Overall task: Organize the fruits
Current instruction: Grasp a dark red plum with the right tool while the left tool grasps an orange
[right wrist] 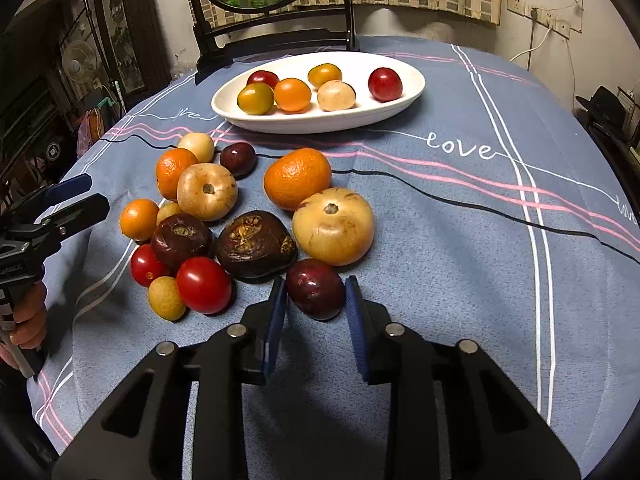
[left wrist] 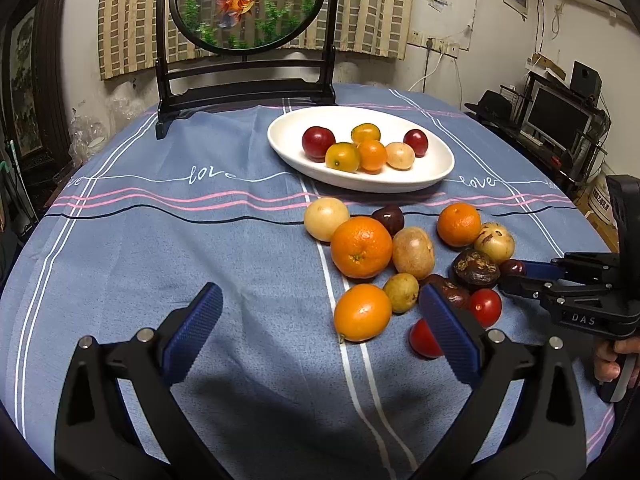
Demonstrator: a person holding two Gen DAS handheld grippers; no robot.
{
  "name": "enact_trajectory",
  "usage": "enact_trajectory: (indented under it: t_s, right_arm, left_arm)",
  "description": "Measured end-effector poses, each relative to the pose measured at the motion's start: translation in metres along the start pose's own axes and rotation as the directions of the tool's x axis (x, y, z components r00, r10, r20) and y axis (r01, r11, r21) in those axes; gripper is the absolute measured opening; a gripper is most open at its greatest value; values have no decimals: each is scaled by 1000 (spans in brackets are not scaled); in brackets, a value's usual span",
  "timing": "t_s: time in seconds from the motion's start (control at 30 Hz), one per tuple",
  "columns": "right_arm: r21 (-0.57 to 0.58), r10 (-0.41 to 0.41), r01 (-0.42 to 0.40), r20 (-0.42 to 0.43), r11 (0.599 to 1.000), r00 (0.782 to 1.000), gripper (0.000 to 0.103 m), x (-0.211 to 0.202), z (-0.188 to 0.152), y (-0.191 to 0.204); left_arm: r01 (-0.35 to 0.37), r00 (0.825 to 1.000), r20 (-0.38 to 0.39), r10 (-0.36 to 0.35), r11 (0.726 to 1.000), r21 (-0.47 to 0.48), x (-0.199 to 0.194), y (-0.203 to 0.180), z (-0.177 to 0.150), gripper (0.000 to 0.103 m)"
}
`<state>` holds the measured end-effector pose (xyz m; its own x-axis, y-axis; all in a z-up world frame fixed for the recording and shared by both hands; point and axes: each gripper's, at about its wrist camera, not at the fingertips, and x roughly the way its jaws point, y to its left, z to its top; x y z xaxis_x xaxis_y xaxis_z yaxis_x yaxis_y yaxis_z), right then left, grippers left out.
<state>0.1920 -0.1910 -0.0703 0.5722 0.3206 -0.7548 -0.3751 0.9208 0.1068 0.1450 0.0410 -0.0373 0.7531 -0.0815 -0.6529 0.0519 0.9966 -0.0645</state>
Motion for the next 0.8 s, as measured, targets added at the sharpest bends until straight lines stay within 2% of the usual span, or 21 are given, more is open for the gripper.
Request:
enact_trajectory:
  t_s: [0.27,0.37,0.43,0.53,0.63,0.8]
  right_arm:
    - [51,31,-34,55,998,998,30,-11,0,-9]
    - [72,73,-78,76,994,994,30,-16,0,-11]
    - [76,77,-84,85,994,993,30,-18,1,-12]
    - [88,78,-86,92,992,993,30,-20,1,-14]
    - [91,78,-87,93,992,993,30,-21,0,-15]
    - [88,81,-89,95,992,992,30,-21,0,-14]
  left_arm:
    - [32,999,-21,-31,999,35,3,-5,-1,100]
    - [58,997,-48,-56,997,49,8,-7,-1,87]
    - [86,993,-80,-82,995,51,13,-7,-2,72]
    - [102,987,-129,-96,994,43,24,-6,-2,59]
    - [113,983,-150,-107,993,30,29,-4,-3,55]
    - [124,979,-166,-117,992,27,33,-5,-4,52]
